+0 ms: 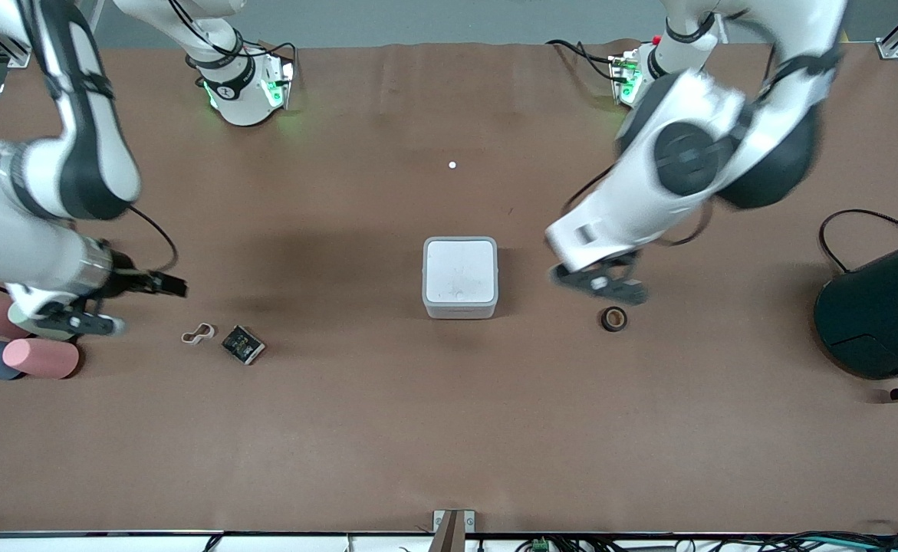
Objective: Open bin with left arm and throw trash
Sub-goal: 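Open the bin lid with the left gripper while the right gripper grasps tissues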
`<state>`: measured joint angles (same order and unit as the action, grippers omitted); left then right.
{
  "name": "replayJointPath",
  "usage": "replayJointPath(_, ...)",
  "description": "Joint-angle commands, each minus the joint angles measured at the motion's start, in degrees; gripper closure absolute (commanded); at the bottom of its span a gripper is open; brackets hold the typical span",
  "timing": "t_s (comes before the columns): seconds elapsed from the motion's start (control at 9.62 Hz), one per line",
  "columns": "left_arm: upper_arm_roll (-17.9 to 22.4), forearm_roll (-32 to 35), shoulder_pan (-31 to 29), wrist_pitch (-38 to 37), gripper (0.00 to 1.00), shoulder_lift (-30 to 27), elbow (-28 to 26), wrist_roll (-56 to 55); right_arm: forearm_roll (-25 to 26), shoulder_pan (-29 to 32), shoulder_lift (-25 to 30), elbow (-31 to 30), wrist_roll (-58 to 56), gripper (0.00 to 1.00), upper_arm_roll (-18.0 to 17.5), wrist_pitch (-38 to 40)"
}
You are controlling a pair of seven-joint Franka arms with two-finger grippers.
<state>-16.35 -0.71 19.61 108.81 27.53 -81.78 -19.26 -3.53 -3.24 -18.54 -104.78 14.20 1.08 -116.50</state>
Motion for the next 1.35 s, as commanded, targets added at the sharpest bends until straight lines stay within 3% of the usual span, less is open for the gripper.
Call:
replayJointPath(0.0, 0.0, 0.44, 3.4, 6.82, 1.0, 5.93, 3.11, -4.19, -1.47, -2.56, -5.35, 0.8, 11.94, 0.0, -0.03, -5.98)
replayJointPath(0.21, 0.18, 0.62, 6.38, 12.64, 1.0, 10.07, 3.11, -7.7, -6.81, -2.3, -8.08, 0.89, 13.74, 0.0, -0.03, -8.91)
replayJointPath(0.42, 0.27, 0.79, 7.89, 13.62, 1.0, 12.1, 2.94, -9.12, -9.99, -2.04, -10.28, 0.89, 13.92, 0.0, 0.06, -10.49)
replayJointPath(0.73, 0.36, 1.84, 9.04, 18.88, 1.0, 14.74, 2.33, -11.94, -10.79, -2.47, -15.72, 2.02, 21.12, 0.0, 0.06, -16.28)
replayJointPath(0.94, 0.53, 2.46, 8.69, 23.36, 1.0, 14.75, -1.0, -12.37, -10.09, -2.39, -17.75, 4.3, 20.6, 0.0, 0.06, -16.38)
replayJointPath(1.14, 0.53, 2.38, 7.99, 22.6, 1.0, 13.79, -1.46, -12.64, -9.91, -2.47, -19.51, 6.24, 20.69, 0.0, 0.15, -16.56)
replayJointPath(1.25, 0.53, 2.46, 6.68, 17.02, 1.0, 11.08, -1.02, -12.55, -9.91, -2.47, -20.3, 6.86, 20.6, 0.0, 0.06, -18.04)
